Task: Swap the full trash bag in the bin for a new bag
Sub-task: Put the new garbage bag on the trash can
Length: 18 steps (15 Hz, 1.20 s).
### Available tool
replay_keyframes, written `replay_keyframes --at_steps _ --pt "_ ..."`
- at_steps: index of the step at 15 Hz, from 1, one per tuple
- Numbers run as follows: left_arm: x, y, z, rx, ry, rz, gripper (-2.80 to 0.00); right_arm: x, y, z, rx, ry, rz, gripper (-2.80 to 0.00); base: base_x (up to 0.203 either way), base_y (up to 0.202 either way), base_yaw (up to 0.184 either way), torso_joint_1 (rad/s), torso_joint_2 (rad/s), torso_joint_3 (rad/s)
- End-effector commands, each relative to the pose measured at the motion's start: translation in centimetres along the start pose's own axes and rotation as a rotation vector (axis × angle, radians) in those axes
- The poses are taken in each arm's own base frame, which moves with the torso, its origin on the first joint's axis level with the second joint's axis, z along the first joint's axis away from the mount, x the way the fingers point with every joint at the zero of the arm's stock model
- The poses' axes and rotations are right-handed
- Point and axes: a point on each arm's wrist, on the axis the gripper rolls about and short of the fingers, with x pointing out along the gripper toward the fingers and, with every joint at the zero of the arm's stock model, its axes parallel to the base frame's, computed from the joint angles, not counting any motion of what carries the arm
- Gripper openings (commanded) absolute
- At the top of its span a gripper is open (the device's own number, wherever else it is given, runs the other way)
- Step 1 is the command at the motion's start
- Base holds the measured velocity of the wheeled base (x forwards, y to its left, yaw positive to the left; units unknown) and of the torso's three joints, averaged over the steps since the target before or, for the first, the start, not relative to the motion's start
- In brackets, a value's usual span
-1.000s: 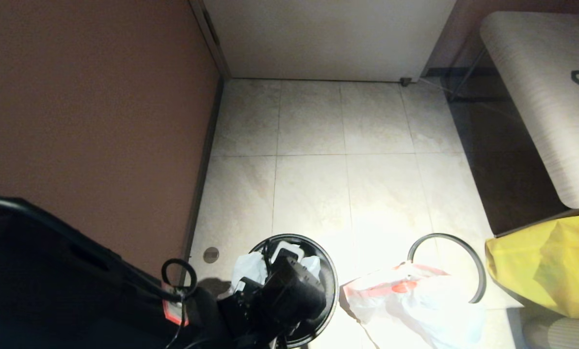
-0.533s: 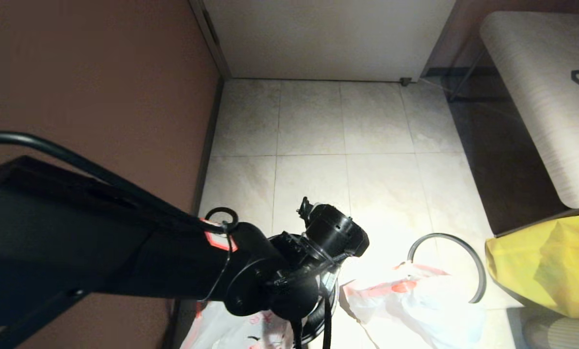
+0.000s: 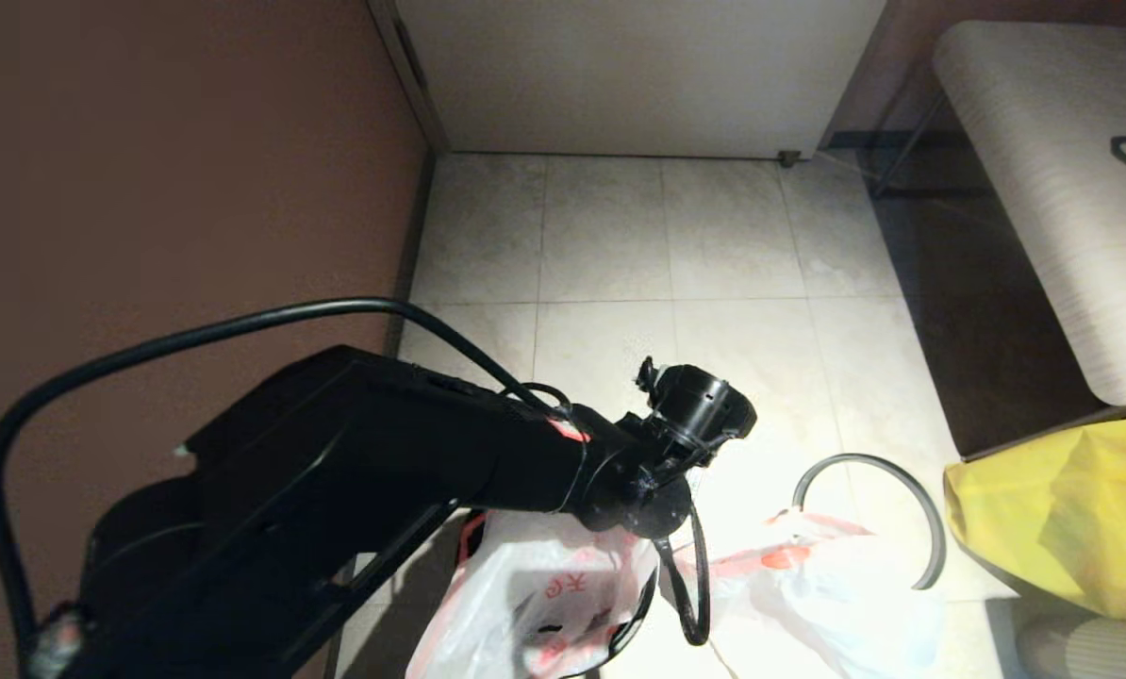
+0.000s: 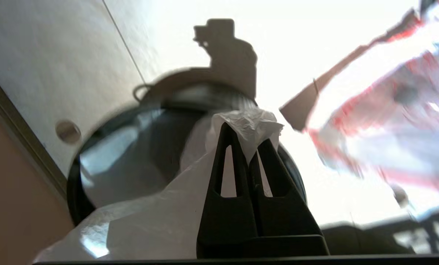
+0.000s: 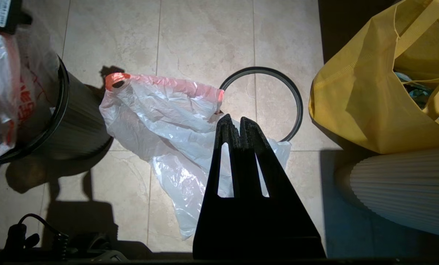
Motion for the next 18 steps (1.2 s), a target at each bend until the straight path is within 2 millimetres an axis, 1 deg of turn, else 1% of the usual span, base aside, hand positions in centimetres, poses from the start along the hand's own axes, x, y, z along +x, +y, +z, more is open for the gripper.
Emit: replay_keyframes --at_steps 1,2,3,5,7,8,10,12,14,15,16,17,18 --pt "3.2 -0.8 0.1 -0.002 -0.003 0.026 -2.80 0.0 0.0 0.0 0.000 0.001 0.001 -2.80 0.000 0.000 0.000 0.000 0.00 0.000" --pt "4.1 -0.5 0.4 0.000 -0.006 0.038 -2.80 0.0 0.0 0.0 0.000 0.001 0.001 -2.80 0.000 0.000 0.000 0.000 0.00 0.000" --pt "5.0 -0.1 0.1 0.015 0.008 0.053 -2.80 0.0 0.0 0.0 0.000 0.001 0.001 -2.80 0.000 0.000 0.000 0.000 0.00 0.000" --pt "5.0 0.1 0.2 0.013 0.005 0.071 -2.80 0.0 0.0 0.0 0.000 0.001 0.001 -2.80 0.000 0.000 0.000 0.000 0.00 0.000" --pt "4.2 0.5 0.6 0.009 -0.001 0.073 -2.80 0.0 0.0 0.0 0.000 0.001 0.001 -2.80 0.000 0.000 0.000 0.000 0.00 0.000" --pt "3.4 0.8 0.9 0.005 -0.010 0.070 0.00 0.0 0.0 0.0 0.000 0.001 0.001 -2.80 0.000 0.000 0.000 0.000 0.00 0.000" --pt "0.9 1.6 1.9 -0.011 -0.037 0.056 0.00 0.0 0.0 0.0 0.000 0.001 0.001 -2.80 0.000 0.000 0.000 0.000 0.00 0.000" --pt "-2.4 2.8 3.0 -0.030 -0.075 0.032 0.00 0.0 0.0 0.0 0.000 0.001 0.001 -2.80 0.000 0.000 0.000 0.000 0.00 0.000" --pt "-5.7 4.0 3.5 -0.037 -0.104 -0.007 0.00 0.0 0.0 0.0 0.000 0.001 0.001 -2.80 0.000 0.000 0.000 0.000 0.00 0.000" --pt "-6.9 4.5 3.4 -0.034 -0.107 -0.028 0.00 0.0 0.0 0.0 0.000 0.001 0.001 -2.80 0.000 0.000 0.000 0.000 0.00 0.000" --pt "-7.3 4.9 3.2 -0.038 -0.108 -0.039 0.00 0.0 0.0 0.0 0.000 0.001 0.001 -2.80 0.000 0.000 0.000 0.000 0.00 0.000" --pt "-7.5 5.2 3.5 -0.053 -0.118 -0.033 0.00 0.0 0.0 0.0 0.000 0.001 0.001 -2.80 0.000 0.000 0.000 0.000 0.00 0.000" --pt "-8.0 5.7 3.8 -0.073 -0.135 -0.034 0.00 0.0 0.0 0.0 0.000 0.001 0.001 -2.80 0.000 0.000 0.000 0.000 0.00 0.000"
